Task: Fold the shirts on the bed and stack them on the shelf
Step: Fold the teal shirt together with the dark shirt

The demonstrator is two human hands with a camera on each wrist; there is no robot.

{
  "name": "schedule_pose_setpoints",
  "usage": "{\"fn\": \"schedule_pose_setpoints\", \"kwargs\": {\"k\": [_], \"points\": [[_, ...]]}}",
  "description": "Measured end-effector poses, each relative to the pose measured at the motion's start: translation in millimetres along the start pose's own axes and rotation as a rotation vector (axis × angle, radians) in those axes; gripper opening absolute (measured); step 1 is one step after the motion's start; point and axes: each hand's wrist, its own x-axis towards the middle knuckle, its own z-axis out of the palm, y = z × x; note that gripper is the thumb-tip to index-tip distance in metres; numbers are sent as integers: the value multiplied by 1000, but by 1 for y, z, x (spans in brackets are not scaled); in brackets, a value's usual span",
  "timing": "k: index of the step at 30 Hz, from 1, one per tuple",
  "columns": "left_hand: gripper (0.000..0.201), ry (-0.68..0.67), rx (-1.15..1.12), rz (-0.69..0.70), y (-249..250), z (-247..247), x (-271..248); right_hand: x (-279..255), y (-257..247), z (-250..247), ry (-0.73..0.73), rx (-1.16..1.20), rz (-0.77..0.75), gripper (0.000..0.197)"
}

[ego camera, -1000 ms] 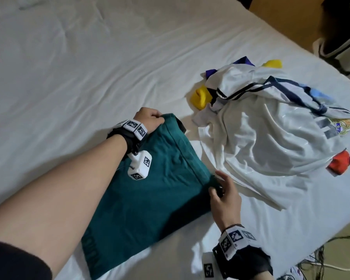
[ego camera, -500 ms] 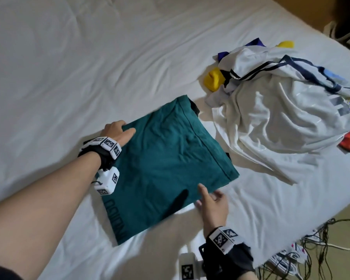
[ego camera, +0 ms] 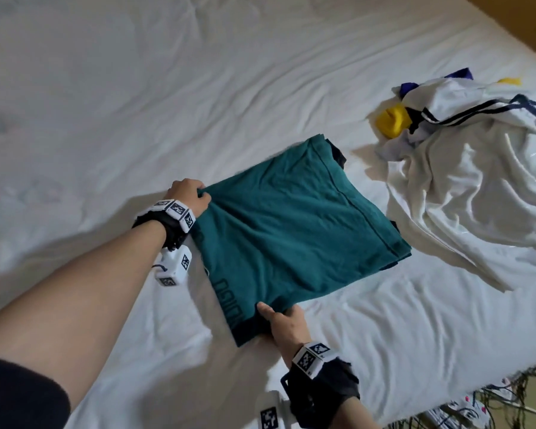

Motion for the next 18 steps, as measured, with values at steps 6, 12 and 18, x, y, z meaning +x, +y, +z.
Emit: {"fn": "schedule_pose_setpoints", "kwargs": {"k": [6, 12, 18], "points": [[28, 26, -138, -346, -92, -1, -123, -19, -25, -46, -210, -311, 6, 11], [33, -42, -483, -358, -87, 60, -263, -45, -44, -125, -62, -430, -134, 16], [25, 195, -315, -167, -75, 71, -286, -71, -19, -123, 340, -1085, -495, 50]]}}
